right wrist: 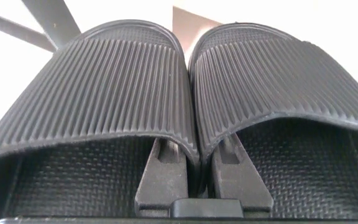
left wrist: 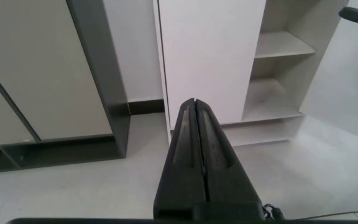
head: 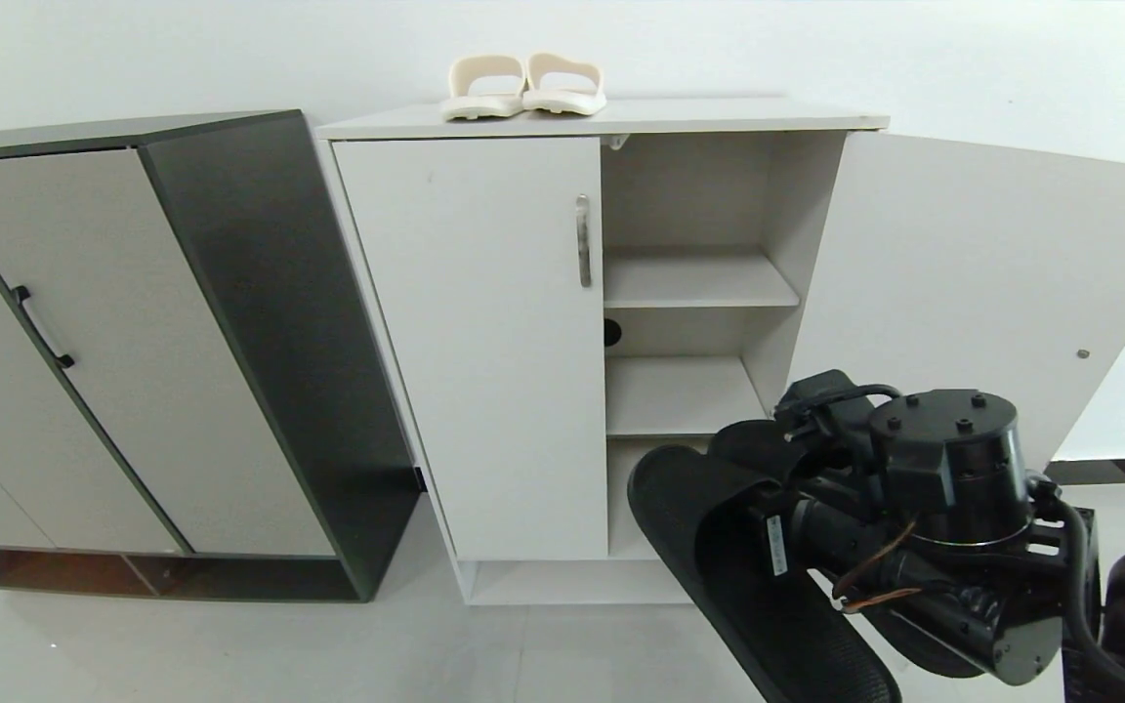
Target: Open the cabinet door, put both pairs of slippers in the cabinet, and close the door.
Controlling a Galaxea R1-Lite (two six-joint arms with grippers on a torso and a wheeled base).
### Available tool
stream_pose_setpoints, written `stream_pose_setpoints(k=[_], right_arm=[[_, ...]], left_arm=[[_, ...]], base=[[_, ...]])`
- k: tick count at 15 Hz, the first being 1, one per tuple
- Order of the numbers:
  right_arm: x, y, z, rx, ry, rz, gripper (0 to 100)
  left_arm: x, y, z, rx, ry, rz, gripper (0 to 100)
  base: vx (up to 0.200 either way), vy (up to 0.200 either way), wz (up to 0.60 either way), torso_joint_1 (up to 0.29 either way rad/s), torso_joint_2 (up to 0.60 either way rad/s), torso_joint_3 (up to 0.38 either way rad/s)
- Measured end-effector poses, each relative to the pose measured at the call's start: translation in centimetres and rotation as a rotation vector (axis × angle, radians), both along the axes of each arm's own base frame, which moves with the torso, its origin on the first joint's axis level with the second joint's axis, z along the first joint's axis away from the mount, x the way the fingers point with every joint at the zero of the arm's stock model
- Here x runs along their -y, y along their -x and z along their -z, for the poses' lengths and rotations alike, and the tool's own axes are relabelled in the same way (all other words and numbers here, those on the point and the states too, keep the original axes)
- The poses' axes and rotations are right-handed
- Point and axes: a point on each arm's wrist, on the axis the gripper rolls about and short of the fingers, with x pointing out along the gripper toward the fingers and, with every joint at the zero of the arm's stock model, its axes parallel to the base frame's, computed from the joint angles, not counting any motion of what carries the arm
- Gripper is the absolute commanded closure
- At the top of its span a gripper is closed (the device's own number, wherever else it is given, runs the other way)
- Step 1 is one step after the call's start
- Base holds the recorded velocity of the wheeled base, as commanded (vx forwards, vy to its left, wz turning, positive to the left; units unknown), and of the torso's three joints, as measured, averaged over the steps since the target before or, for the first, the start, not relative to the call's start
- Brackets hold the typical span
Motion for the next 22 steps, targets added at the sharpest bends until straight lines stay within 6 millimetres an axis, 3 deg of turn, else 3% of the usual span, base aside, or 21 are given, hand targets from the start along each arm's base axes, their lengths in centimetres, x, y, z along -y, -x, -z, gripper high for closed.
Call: stream_pose_setpoints(k=[4, 8, 10, 13, 17, 22], right_arm=[[-2.0, -0.9, 0.7, 0.086, -0.039, 0.099, 100], [-3.2, -1.1, 2.1, 0.064, -0.004, 0.091, 100], [-3.9, -1.7, 2.7, 0.060, 0.000, 0.114, 100], [-5.5, -3.3, 3.3, 0.062, -0.023, 0.146, 100], [-6.1, -6.7, 5.3, 0.055, -0.009, 0.239, 100], [-6.6, -8.1, 7.5, 0.019, -0.017, 0.274, 100]], left_arm=[[0.0, 0.0, 0.0, 0.003, 0.000, -0.001, 100], [0.0, 0.0, 0.0, 0.002, 0.000, -0.001, 100], [0.0, 0.0, 0.0, 0.003, 0.000, -0.002, 100], [0.0, 0.0, 0.0, 0.001, 0.000, 0.001, 100], [0.0, 0.0, 0.0, 0.002, 0.004, -0.002, 100], [0.0, 0.0, 0.0, 0.001, 0.003, -0.001, 100]], base=[[0.000, -0.050, 0.00, 0.001, 0.00, 0.001], [0.000, -0.200, 0.00, 0.004, 0.00, 0.004], [0.000, 0.000, 0.00, 0.000, 0.00, 0.000], [0.000, 0.000, 0.00, 0.000, 0.00, 0.000], [0.000, 0.000, 0.00, 0.000, 0.00, 0.000], [0.000, 0.000, 0.00, 0.000, 0.00, -0.038]])
